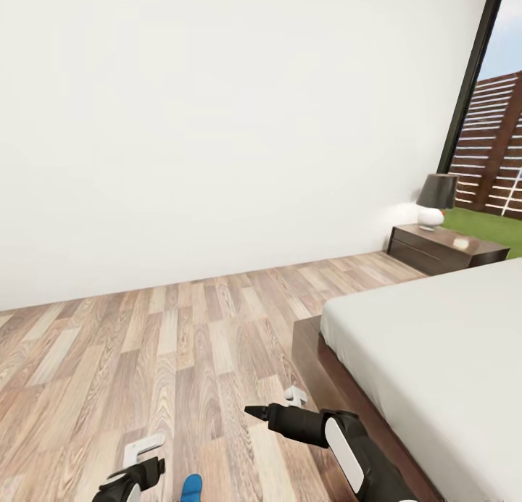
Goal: In the bedroom, move the book from the bed onto either nightstand, and place the two sandals side by side next to the bed.
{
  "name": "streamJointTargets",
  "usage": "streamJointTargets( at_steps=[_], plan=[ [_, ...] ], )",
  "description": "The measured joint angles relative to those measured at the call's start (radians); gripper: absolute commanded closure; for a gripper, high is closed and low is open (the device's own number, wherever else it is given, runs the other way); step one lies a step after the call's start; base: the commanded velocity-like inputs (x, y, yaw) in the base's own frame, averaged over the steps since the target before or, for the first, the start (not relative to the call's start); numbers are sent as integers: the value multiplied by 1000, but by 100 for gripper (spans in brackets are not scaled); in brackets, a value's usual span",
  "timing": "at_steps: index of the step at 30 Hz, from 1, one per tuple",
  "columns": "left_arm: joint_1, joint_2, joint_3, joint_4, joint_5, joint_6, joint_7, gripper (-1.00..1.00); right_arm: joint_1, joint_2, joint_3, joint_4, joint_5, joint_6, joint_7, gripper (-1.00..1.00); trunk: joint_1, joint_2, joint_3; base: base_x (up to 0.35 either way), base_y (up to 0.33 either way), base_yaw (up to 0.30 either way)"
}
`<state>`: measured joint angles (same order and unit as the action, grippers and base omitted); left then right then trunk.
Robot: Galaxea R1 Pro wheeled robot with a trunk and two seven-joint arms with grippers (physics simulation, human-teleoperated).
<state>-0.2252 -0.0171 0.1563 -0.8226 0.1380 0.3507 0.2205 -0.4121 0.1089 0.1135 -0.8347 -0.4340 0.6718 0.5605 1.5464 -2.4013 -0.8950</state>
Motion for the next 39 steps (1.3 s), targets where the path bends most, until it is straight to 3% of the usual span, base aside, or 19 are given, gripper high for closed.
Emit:
streamJointTargets(
  at_steps=[5,11,14,31,39],
  plan=[
    [0,-2,-6,3,2,-16,0,-100,0,0,0,0,0,0,0,-100,19,-35,-16,0,0,0],
    [0,-4,-15,5,-1,-20,-135,-100,0,1,0,0,0,0,0,-100,42,-77,-34,0,0,0],
    [0,-4,-16,5,-2,-20,-153,-100,0,1,0,0,0,0,0,-100,54,-98,-44,0,0,0],
    [0,-5,-17,5,-3,-21,-169,-100,0,3,0,0,0,0,0,-100,61,-102,-110,0,0,0],
    [0,-4,-22,5,-3,-23,-211,-100,0,3,0,0,0,0,0,-100,65,-104,-141,0,0,0]
  ],
)
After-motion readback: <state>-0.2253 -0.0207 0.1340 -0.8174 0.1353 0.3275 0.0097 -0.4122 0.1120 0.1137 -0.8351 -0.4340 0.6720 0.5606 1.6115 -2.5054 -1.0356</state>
